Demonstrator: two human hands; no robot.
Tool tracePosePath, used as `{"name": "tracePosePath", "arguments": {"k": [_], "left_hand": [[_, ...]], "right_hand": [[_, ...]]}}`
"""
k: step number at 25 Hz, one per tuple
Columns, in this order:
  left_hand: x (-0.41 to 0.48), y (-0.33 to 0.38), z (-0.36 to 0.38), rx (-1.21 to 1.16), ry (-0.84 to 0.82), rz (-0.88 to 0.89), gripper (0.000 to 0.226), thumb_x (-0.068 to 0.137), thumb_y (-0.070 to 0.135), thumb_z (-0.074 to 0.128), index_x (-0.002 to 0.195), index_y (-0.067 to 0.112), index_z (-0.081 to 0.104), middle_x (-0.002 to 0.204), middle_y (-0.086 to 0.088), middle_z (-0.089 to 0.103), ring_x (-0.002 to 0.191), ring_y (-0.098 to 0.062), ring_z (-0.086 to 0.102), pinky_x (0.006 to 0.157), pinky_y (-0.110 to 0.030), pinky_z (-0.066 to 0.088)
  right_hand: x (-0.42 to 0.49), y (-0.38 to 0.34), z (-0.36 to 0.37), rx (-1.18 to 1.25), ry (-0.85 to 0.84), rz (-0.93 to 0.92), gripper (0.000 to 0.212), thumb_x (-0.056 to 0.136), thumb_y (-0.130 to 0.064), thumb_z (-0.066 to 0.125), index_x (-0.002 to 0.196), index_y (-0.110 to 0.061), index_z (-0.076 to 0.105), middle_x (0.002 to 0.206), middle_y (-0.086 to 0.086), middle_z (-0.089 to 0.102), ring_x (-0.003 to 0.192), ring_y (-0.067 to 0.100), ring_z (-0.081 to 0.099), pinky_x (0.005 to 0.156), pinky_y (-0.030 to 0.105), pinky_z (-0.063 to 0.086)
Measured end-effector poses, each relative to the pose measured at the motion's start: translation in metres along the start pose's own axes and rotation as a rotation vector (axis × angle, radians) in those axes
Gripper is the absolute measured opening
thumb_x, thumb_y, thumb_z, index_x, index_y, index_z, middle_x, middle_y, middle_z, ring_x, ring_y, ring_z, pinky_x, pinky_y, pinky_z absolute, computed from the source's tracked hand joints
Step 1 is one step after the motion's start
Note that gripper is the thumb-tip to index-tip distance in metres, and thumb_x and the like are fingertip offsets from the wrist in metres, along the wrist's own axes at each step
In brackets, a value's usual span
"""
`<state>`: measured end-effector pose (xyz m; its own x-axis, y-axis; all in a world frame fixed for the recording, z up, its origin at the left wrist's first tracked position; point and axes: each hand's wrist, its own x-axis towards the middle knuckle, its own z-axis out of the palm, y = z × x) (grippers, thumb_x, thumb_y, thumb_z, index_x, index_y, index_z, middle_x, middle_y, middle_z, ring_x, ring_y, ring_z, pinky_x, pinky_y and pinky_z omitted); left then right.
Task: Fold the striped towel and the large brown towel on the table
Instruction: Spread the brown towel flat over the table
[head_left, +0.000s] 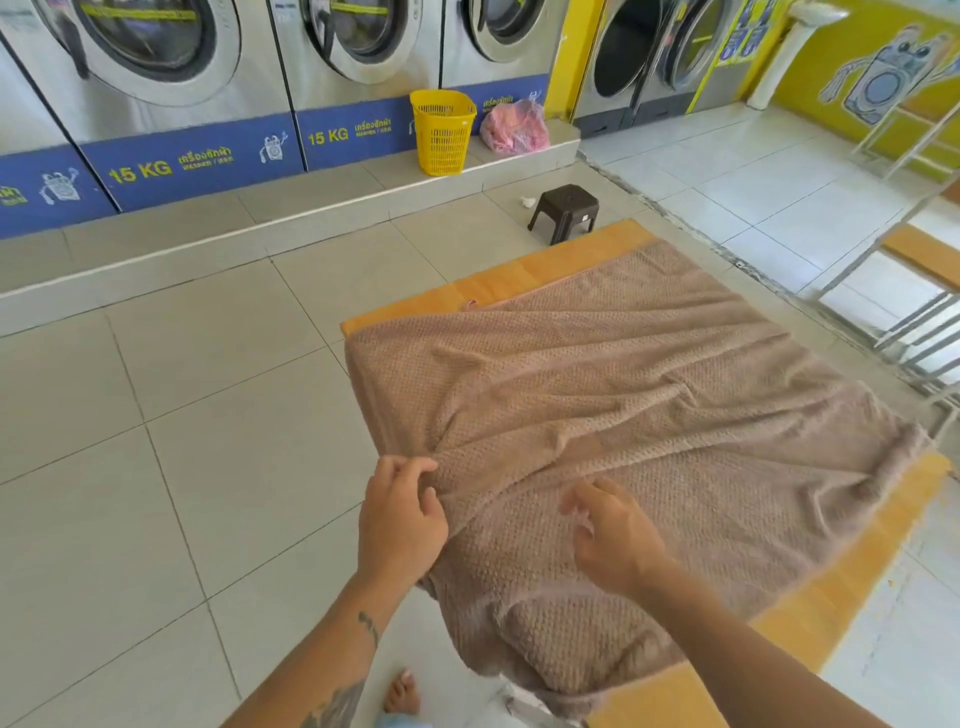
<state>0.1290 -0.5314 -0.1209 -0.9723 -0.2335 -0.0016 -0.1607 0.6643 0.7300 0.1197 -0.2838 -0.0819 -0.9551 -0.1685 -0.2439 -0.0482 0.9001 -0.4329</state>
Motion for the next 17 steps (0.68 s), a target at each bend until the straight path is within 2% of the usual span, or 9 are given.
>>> {"name": "tracePosePath", "arguments": {"k": [3,5,6,8,10,12,14,16,17], "left_hand": [[-0.063,0.022,0.009,0.017,-0.018,0.149,0.016,0.086,0.015,0.057,0.094,0.029,0.058,0.095,0.014,0.049,0.084,-0.011,0.056,0.078,-0.033,0.051],[-0.112,0.028,0.022,0.06,-0.143,0.133,0.015,0.084,0.02,0.056,0.092,0.033,0.053,0.094,0.015,0.049,0.083,-0.01,0.056,0.078,-0.035,0.051],[-0.135,0.03,0.029,0.094,-0.241,0.092,0.022,0.082,0.024,0.055,0.101,0.035,0.052,0.101,0.014,0.049,0.091,-0.01,0.056,0.082,-0.036,0.051],[-0.176,0.029,0.043,0.156,-0.462,-0.023,0.054,0.082,0.03,0.057,0.132,0.04,0.037,0.127,0.011,0.044,0.114,-0.016,0.053,0.096,-0.036,0.047],[-0.202,0.036,0.057,0.167,-0.557,-0.112,0.072,0.085,0.029,0.06,0.144,0.037,0.02,0.141,0.006,0.039,0.122,-0.022,0.05,0.097,-0.034,0.044],[-0.217,0.056,0.067,0.118,-0.497,-0.112,0.057,0.087,0.025,0.06,0.131,0.034,0.025,0.126,0.004,0.054,0.105,-0.023,0.059,0.084,-0.035,0.049],[-0.226,0.079,0.071,0.076,-0.401,-0.104,0.032,0.088,0.022,0.054,0.112,0.03,0.036,0.093,0.008,0.062,0.08,-0.018,0.061,0.069,-0.035,0.05],[-0.23,0.097,0.068,0.018,-0.36,-0.105,0.017,0.086,0.018,0.048,0.101,0.027,0.048,0.079,0.007,0.06,0.068,-0.013,0.056,0.058,-0.027,0.042],[-0.228,0.102,0.066,-0.042,-0.373,-0.11,0.02,0.085,0.012,0.044,0.094,0.026,0.053,0.078,0.004,0.061,0.066,-0.012,0.055,0.056,-0.024,0.041]], "right_hand": [[-0.044,0.016,0.006,-0.021,-0.11,-0.086,0.035,0.081,-0.012,0.052,0.112,-0.026,0.059,0.11,-0.003,0.052,0.103,0.021,0.054,0.083,0.037,0.052],[-0.077,0.027,0.013,-0.092,-0.193,-0.142,0.041,0.078,-0.019,0.051,0.118,-0.029,0.056,0.119,-0.005,0.045,0.114,0.021,0.044,0.092,0.038,0.045],[-0.093,0.032,0.017,-0.15,-0.195,-0.173,0.043,0.078,-0.023,0.053,0.12,-0.032,0.053,0.123,-0.005,0.041,0.119,0.023,0.038,0.097,0.04,0.04],[-0.124,0.04,0.025,-0.269,-0.149,-0.227,0.046,0.079,-0.031,0.058,0.124,-0.033,0.048,0.136,-0.002,0.033,0.132,0.027,0.026,0.107,0.045,0.032],[-0.141,0.048,0.027,-0.32,-0.161,-0.22,0.05,0.078,-0.032,0.06,0.126,-0.031,0.046,0.144,0.0,0.028,0.138,0.029,0.021,0.111,0.049,0.03],[-0.151,0.054,0.024,-0.363,-0.194,-0.225,0.047,0.077,-0.028,0.059,0.122,-0.031,0.049,0.144,0.001,0.028,0.138,0.029,0.021,0.108,0.049,0.032],[-0.156,0.057,0.018,-0.369,-0.155,-0.241,0.03,0.08,-0.022,0.056,0.109,-0.03,0.058,0.133,0.0,0.04,0.13,0.029,0.032,0.101,0.046,0.037],[-0.157,0.058,0.006,-0.155,-0.025,-0.269,0.02,0.08,-0.014,0.051,0.093,-0.026,0.06,0.109,-0.004,0.055,0.109,0.024,0.05,0.092,0.043,0.042],[-0.156,0.06,-0.003,-0.051,0.028,-0.284,0.018,0.079,-0.011,0.05,0.088,-0.025,0.058,0.096,-0.006,0.058,0.097,0.021,0.056,0.086,0.041,0.043]]}}
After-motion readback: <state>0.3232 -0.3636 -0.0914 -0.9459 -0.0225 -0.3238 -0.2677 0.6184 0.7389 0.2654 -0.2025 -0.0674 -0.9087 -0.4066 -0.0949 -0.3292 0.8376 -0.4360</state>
